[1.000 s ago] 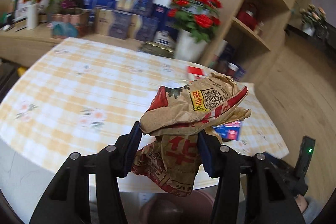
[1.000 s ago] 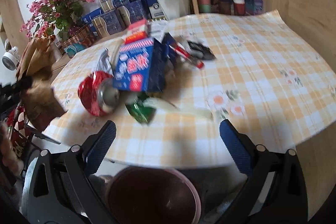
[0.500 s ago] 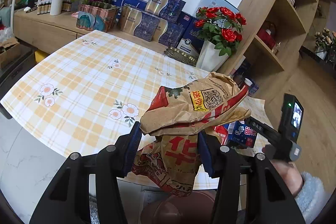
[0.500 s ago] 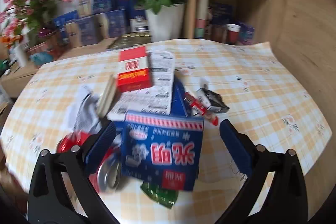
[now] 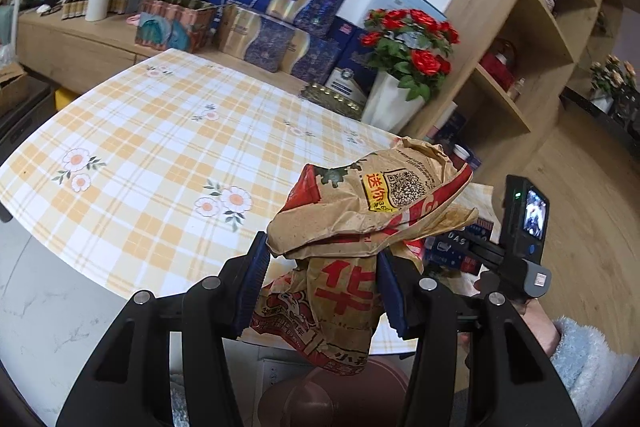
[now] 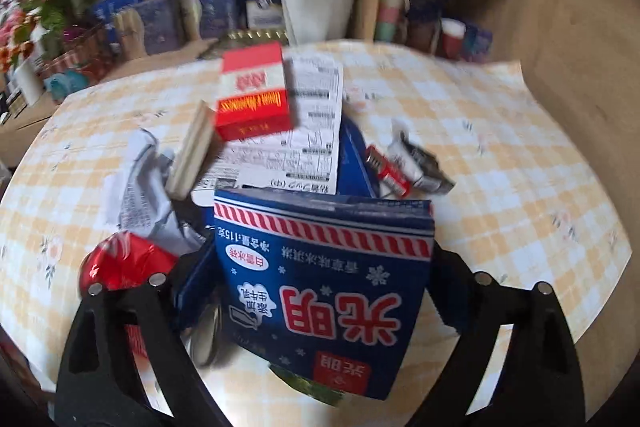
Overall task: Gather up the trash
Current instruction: 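Carry the paper bag to the bin with the left gripper while the right gripper grasps the blue milk carton, then release the paper bag and the milk carton into the brown bin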
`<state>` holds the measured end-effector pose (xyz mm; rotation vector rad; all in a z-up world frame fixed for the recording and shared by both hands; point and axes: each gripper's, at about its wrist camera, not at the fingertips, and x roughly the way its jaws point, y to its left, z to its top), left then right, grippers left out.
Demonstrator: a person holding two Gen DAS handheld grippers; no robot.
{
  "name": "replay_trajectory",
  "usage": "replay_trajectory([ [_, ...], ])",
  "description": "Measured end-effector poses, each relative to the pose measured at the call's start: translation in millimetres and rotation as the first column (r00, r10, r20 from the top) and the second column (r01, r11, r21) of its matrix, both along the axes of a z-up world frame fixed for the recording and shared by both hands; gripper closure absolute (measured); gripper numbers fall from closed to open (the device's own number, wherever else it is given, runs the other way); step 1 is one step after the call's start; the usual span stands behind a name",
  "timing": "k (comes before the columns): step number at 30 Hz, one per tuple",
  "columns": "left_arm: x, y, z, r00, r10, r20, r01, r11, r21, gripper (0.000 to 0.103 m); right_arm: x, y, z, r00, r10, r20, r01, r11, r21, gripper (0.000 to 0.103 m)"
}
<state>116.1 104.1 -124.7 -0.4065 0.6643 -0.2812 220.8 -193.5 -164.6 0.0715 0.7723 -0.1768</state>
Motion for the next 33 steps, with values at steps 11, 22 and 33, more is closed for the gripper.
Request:
replay_trajectory([
  [11, -37, -50, 0, 0.987, -0.159, 0.008, 0.157, 0.982, 0.103, 0.052, -126, -41, 23, 0.986, 0.078, 0.148, -0.108, 0.974, 0.202, 0.014],
  [22, -94, -113, -44, 0.913, -0.407, -0.034, 0.404, 0.885, 0.232, 0.052, -237, -89, -14, 0.988, -0.022, 0.152, -0.018, 0.966, 0.259, 0.014],
  [33, -65, -147, -118, 0.846, -0.453, -0.282, 0.517, 0.828, 0.219, 0.052, -236, -93, -35, 0.990, -0.021, 0.137, -0.019, 0.958, 0.287, 0.014],
])
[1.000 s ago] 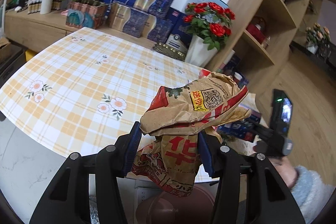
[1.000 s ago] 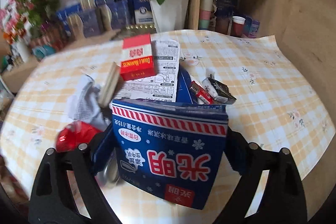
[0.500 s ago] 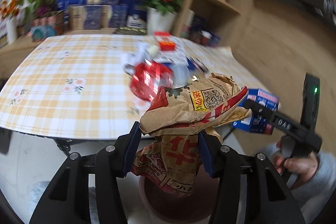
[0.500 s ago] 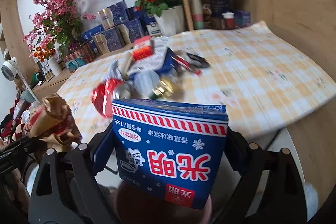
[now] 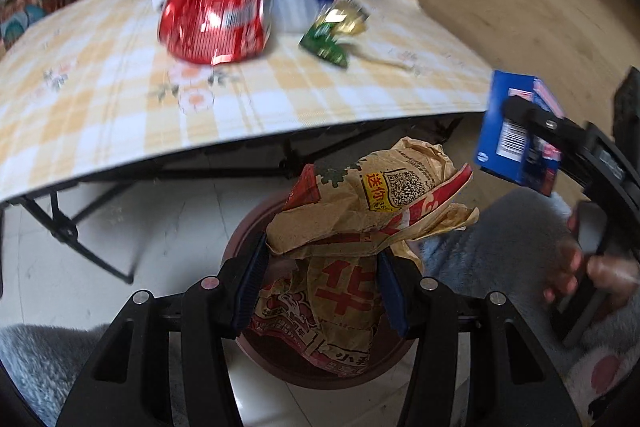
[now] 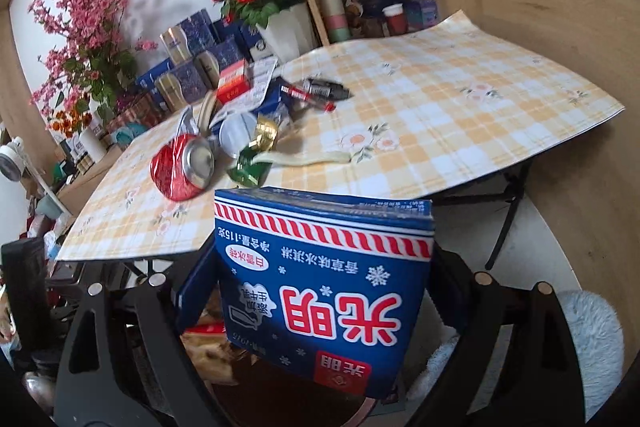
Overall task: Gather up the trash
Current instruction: 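Release the paper bag and the milk carton into the brown bin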
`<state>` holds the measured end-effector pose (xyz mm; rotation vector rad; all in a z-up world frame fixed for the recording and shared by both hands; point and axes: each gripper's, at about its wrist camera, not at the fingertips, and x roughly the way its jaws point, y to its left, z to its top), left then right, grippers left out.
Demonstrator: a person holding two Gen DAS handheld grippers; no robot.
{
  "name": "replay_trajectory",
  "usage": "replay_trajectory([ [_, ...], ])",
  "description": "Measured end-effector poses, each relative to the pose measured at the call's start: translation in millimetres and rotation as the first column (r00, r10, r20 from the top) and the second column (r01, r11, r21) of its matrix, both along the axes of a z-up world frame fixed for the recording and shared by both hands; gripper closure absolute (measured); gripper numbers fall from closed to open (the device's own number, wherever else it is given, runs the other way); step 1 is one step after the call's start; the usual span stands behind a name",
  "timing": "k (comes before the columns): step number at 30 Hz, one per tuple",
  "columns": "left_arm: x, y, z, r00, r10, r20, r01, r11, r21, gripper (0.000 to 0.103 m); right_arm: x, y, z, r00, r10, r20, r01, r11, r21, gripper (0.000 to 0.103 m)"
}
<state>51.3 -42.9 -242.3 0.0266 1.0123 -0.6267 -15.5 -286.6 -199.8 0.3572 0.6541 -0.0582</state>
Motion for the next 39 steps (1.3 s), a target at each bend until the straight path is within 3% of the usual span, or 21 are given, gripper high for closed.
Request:
replay_trajectory([
  [6, 15, -13, -33, 0.995, 0.001, -0.103, 0.007, 0.997, 0.074, 0.050, 5, -10, -9, 0.999, -0.028, -0.020, 0.029, 0.999, 0.018, 0.014],
  [9, 19, -12, -39, 0.994, 0.013, -0.112, -0.002, 0.995, 0.096, 0.044, 7, -16, -14, 0.998, -0.042, -0.036, 0.044, 0.998, 0.048, 0.014],
  [10, 19, -13, -38, 0.994, 0.012, -0.107, -0.002, 0.995, 0.100, 0.041, 8, -16, -14, 0.998, -0.043, -0.035, 0.044, 0.998, 0.052, 0.014],
  [12, 18, -13, -33, 0.997, 0.016, -0.077, -0.009, 0.995, 0.095, 0.022, 8, -16, -15, 0.999, -0.038, -0.034, 0.040, 0.998, 0.054, 0.014],
  [15, 17, -9, -24, 0.998, 0.048, -0.029, -0.045, 0.996, 0.081, 0.016, 10, -12, -17, 0.999, -0.016, -0.045, 0.018, 0.998, 0.056, 0.014],
  [19, 20, -1, -18, 0.995, 0.098, -0.017, -0.097, 0.993, 0.066, 0.015, 12, -9, -20, 0.998, 0.002, -0.061, 0.002, 0.999, 0.054, 0.014],
  [23, 17, 9, -1, 0.985, 0.162, 0.056, -0.165, 0.985, 0.048, 0.011, 16, -2, -24, 0.995, 0.046, -0.086, -0.041, 0.997, 0.060, 0.013],
  [29, 0, 38, 57, 0.930, 0.267, 0.253, -0.266, 0.963, -0.037, 0.008, 24, 22, -34, 0.979, 0.142, -0.148, -0.142, 0.990, 0.008, 0.013],
  [33, -11, 61, 92, 0.858, 0.321, 0.401, -0.328, 0.943, -0.053, 0.006, 30, 40, -41, 0.959, 0.203, -0.196, -0.212, 0.977, -0.031, 0.013],
  [36, -16, 75, 100, 0.819, 0.335, 0.466, -0.362, 0.932, -0.034, 0.006, 34, 53, -48, 0.940, 0.246, -0.235, -0.265, 0.962, -0.056, 0.013],
  [39, -19, 86, 91, 0.805, 0.350, 0.479, -0.394, 0.919, -0.010, 0.006, 38, 65, -56, 0.919, 0.276, -0.283, -0.309, 0.948, -0.077, 0.013],
])
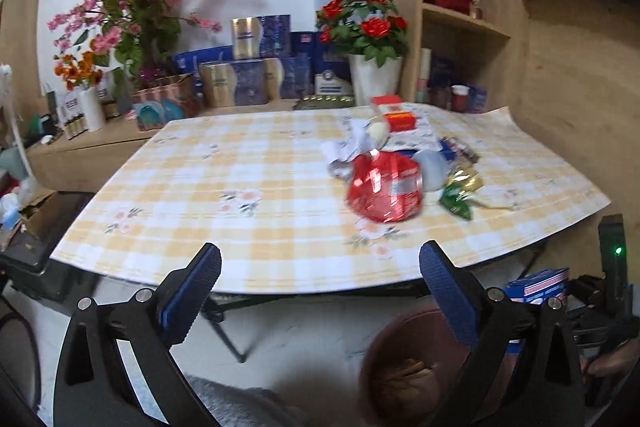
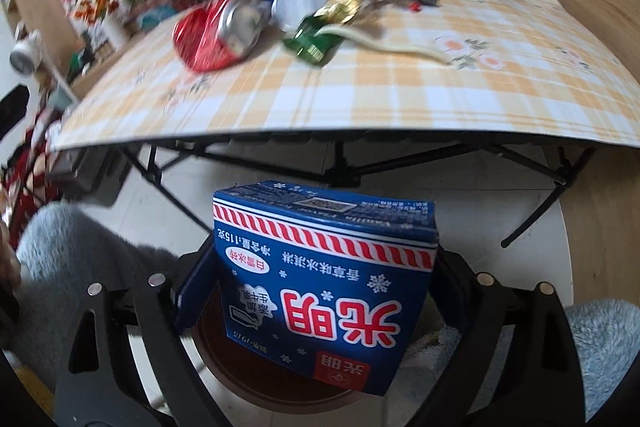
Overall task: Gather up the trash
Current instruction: 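Release the paper bag and the milk carton into the brown bin, then move both grippers back toward the trash on the table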
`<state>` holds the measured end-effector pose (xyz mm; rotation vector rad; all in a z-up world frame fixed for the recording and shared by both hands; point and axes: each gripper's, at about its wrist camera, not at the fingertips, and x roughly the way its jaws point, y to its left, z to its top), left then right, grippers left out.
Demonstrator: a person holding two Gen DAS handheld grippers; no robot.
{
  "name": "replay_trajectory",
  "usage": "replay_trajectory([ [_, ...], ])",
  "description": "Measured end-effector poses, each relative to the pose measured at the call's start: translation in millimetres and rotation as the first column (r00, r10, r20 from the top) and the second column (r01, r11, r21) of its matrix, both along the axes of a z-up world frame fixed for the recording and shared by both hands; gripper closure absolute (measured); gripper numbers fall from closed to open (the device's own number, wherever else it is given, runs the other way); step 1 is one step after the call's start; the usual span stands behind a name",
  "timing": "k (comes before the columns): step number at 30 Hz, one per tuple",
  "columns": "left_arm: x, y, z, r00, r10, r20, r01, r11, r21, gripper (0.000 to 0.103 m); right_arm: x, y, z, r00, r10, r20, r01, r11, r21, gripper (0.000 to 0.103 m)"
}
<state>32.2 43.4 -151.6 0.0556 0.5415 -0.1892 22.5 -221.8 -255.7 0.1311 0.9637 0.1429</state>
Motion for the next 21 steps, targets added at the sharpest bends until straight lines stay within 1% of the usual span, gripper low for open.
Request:
replay_trajectory([
  [4, 6, 11, -14, 0.998, 0.030, -0.056, -0.032, 0.999, -0.035, 0.006, 3, 10, -8, 0.999, 0.030, -0.043, -0.031, 0.999, -0.030, 0.013],
  [10, 9, 16, -20, 0.996, 0.017, -0.083, -0.022, 0.998, -0.061, 0.006, 3, 19, -11, 0.996, 0.067, -0.061, -0.071, 0.995, -0.065, 0.013],
  [12, 10, 15, -22, 0.996, 0.014, -0.092, -0.020, 0.998, -0.065, 0.006, 3, 21, -12, 0.996, 0.070, -0.063, -0.074, 0.995, -0.073, 0.009],
  [14, 10, 15, -23, 0.995, 0.012, -0.100, -0.019, 0.998, -0.066, 0.006, 3, 21, -11, 0.996, 0.069, -0.057, -0.073, 0.995, -0.068, 0.006],
  [17, 11, 16, -23, 0.995, 0.013, -0.102, -0.021, 0.997, -0.073, 0.006, 3, 15, -9, 0.997, 0.053, -0.047, -0.055, 0.997, -0.046, 0.006],
  [21, 12, 22, -23, 0.994, 0.023, -0.110, -0.034, 0.995, -0.095, 0.006, 3, 9, 0, 1.000, 0.023, 0.003, -0.023, 0.999, -0.027, 0.006],
])
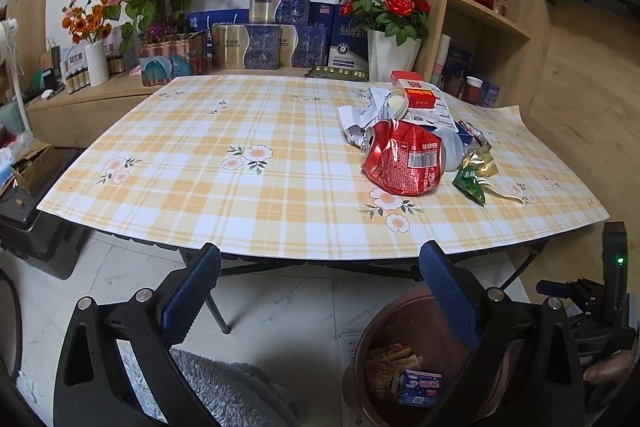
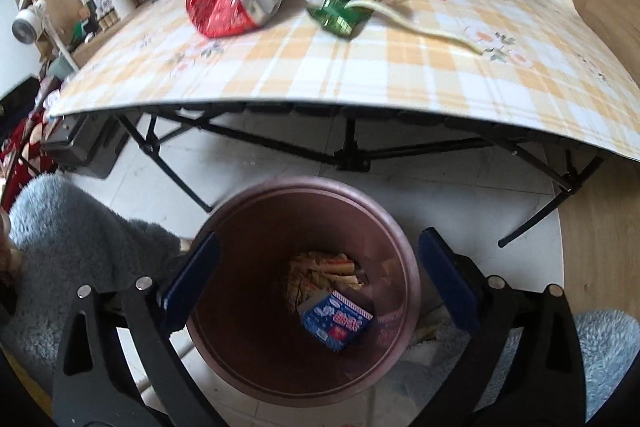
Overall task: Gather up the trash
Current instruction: 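Move both grippers back toward the trash on the table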
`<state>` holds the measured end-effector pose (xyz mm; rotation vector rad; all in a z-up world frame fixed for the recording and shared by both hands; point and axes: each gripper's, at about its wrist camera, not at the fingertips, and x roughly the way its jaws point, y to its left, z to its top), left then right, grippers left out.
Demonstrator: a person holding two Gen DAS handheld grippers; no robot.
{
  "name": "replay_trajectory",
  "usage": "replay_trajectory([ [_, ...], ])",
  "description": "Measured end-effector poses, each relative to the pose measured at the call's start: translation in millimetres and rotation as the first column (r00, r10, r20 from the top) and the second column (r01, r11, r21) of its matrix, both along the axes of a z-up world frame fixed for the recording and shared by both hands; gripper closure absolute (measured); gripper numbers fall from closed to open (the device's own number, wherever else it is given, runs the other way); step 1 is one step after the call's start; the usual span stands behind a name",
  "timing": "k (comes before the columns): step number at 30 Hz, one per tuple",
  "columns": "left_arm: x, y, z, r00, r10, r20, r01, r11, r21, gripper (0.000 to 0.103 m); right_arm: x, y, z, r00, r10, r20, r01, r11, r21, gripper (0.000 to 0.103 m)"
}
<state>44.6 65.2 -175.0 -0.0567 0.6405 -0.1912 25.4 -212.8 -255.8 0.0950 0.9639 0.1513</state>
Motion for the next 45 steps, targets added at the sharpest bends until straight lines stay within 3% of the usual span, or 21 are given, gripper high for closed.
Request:
replay_trajectory([
  [11, 1, 1, -1, 1.000, 0.014, -0.010, -0.014, 1.000, -0.005, 0.006, -7, -23, 25, 0.988, -0.087, 0.127, 0.079, 0.995, 0.069, 0.006],
  [14, 1, -1, 0, 1.000, 0.012, -0.009, -0.012, 1.000, 0.004, 0.006, -7, -27, 27, 0.981, -0.113, 0.159, 0.107, 0.993, 0.049, 0.006],
  [19, 3, -2, -2, 1.000, 0.006, -0.021, -0.006, 1.000, 0.007, 0.006, -7, -35, 32, 0.977, -0.117, 0.180, 0.098, 0.989, 0.109, 0.006],
  [23, 3, -4, -3, 1.000, 0.002, -0.027, -0.001, 1.000, 0.013, 0.006, -7, -31, 43, 0.973, -0.098, 0.207, 0.095, 0.995, 0.025, 0.006],
  [30, 3, -10, -4, 1.000, 0.000, -0.021, 0.001, 1.000, 0.029, 0.006, 1, -39, 43, 0.982, -0.083, 0.171, 0.084, 0.996, 0.006, 0.006],
  [37, -1, -4, 9, 0.999, -0.004, 0.035, 0.005, 1.000, -0.017, 0.006, 6, -56, 51, 0.986, -0.079, 0.150, 0.067, 0.994, 0.081, 0.006],
  [39, 1, -3, 12, 0.999, -0.008, 0.036, 0.010, 0.999, -0.032, 0.006, 8, -59, 58, 0.986, -0.057, 0.160, 0.047, 0.997, 0.067, 0.006],
  [45, 15, -5, 16, 1.000, -0.028, -0.002, 0.028, 0.999, -0.032, 0.006, 32, -71, 68, 0.980, 0.059, 0.191, -0.037, 0.993, -0.113, 0.006],
])
